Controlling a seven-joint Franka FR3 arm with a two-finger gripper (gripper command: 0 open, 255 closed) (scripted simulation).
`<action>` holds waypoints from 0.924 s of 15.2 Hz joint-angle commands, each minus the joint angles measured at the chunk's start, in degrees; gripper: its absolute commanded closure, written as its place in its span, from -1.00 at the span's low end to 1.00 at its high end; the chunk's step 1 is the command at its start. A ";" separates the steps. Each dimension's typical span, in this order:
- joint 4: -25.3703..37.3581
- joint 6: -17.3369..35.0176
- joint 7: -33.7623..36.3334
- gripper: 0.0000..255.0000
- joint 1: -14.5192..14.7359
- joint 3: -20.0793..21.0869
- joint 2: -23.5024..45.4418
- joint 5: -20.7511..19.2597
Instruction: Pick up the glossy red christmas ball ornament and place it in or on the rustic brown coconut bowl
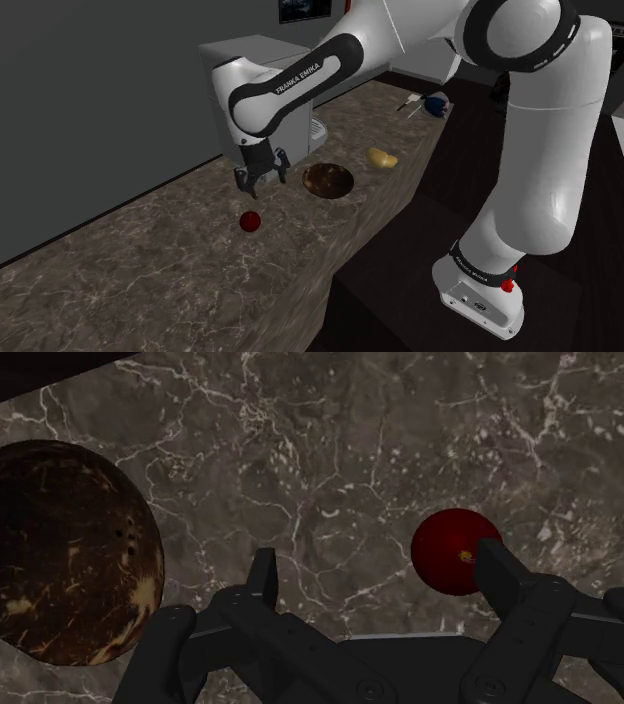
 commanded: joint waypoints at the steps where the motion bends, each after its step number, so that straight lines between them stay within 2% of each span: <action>1: 4.19 0.06 1.89 -1.00 1.46 -0.39 5.02 -1.32; 8: 23.06 -3.86 6.07 -1.00 7.07 -2.28 21.95 -4.06; 14: 20.03 0.19 6.40 -1.00 7.03 -2.61 23.03 -4.50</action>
